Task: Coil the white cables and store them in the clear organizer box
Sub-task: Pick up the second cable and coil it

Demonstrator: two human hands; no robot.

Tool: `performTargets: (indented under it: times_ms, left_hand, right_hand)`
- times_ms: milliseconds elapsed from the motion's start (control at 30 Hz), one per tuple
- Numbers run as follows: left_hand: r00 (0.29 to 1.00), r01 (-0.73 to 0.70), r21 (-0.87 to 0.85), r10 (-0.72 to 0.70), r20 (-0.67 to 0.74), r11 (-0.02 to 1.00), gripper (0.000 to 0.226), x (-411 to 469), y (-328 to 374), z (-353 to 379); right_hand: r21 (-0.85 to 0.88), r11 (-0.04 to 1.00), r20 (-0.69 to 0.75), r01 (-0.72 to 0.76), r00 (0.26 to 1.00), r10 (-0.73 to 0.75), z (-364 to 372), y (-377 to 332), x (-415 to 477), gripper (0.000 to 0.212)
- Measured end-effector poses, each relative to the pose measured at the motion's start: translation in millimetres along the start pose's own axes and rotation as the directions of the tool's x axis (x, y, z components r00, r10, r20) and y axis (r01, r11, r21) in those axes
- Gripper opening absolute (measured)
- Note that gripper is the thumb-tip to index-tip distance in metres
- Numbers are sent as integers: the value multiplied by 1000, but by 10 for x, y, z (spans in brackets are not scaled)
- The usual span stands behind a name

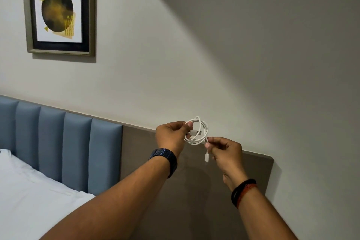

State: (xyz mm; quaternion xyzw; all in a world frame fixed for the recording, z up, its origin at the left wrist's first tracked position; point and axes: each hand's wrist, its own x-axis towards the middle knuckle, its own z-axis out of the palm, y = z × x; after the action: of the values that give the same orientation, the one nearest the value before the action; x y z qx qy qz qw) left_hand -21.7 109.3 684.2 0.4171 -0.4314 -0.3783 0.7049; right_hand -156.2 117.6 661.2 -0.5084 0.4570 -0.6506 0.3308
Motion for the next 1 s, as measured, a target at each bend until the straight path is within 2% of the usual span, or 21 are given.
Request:
performTargets:
  times_ms: [200,300,367,433,500,567,633,733,833,900,1000]
  left_hand:
    - [996,-86,71,88,-22,994,7,-26,-42,63]
    - [981,-185,178,192,-19,966,15,-66,-77,85]
    - [960,-269,286,280,1,920,11,-100,-96,97]
    - [929,-353,379,367,38,855,9,-130,-116,106]
    - [906,-409,421,416,81,809,13,-151,-132,116]
    - [896,-432,434,430,111,790,17,-167,-139,120]
    - [902,-421,416,420,99,806,14,-174,-142,116]
    - [919,-389,386,384,93,836,9,-148,-132,96]
    - [913,-407,410,375,159,816,11,-145,-116,77]
    - [912,-410,417,366,186,811,12,-142,-115,71]
    - [937,-349,379,311,160,857,11,-105,-105,47]
  right_hand:
    - [159,983,24,-86,996,83,29,6,-11,15]
    - [212,967,64,-139,990,128,42,6,-15,13]
    - [271,945,98,-183,982,161,37,-4,-13,13]
    - [304,931,123,-201,978,171,32,4,-2,30]
    - [261,952,112,-160,985,135,26,21,10,61]
    - [234,966,101,-109,991,87,33,9,-7,71]
    - [238,968,101,-86,993,63,27,-5,-7,64]
    - [248,966,83,-69,995,50,-4,-1,-6,28]
    - [243,966,30,-90,996,85,-25,11,-11,7]
    - [238,966,15,-106,994,106,-23,-5,-16,4]
    - [271,953,33,-136,991,132,-36,-31,-21,6]
